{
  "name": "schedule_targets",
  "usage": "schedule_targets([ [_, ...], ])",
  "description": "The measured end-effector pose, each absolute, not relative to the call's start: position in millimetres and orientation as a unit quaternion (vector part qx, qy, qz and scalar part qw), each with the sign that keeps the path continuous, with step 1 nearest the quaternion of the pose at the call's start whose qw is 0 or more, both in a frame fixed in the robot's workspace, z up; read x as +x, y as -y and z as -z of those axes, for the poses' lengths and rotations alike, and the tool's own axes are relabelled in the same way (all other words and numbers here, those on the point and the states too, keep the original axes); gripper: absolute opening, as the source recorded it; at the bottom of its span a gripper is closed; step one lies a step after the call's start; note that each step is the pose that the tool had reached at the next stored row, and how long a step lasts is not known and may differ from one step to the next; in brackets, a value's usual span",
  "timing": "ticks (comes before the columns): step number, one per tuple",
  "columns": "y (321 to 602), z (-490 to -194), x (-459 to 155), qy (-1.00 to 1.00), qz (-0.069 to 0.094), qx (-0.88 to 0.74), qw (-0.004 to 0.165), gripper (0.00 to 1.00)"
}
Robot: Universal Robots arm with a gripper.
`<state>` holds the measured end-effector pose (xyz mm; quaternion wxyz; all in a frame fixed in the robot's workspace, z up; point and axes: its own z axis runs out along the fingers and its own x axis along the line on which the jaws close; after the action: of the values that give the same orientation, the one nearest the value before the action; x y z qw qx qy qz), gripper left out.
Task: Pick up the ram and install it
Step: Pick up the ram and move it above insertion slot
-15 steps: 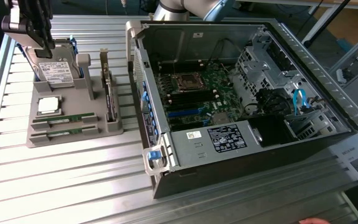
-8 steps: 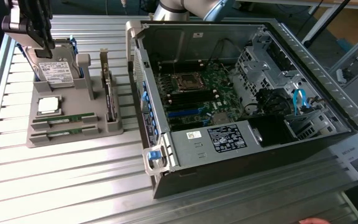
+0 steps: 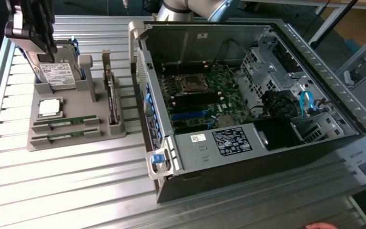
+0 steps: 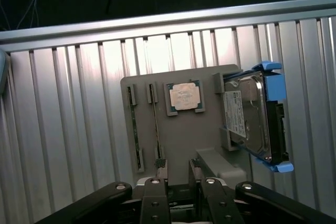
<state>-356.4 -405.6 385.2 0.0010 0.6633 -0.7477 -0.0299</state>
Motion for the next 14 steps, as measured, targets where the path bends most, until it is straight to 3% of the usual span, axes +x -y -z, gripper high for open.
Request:
schedule_targets([
  [14,407.5,-367.9,-356.5,0.748,0.03,0.663,0.001,0.3],
])
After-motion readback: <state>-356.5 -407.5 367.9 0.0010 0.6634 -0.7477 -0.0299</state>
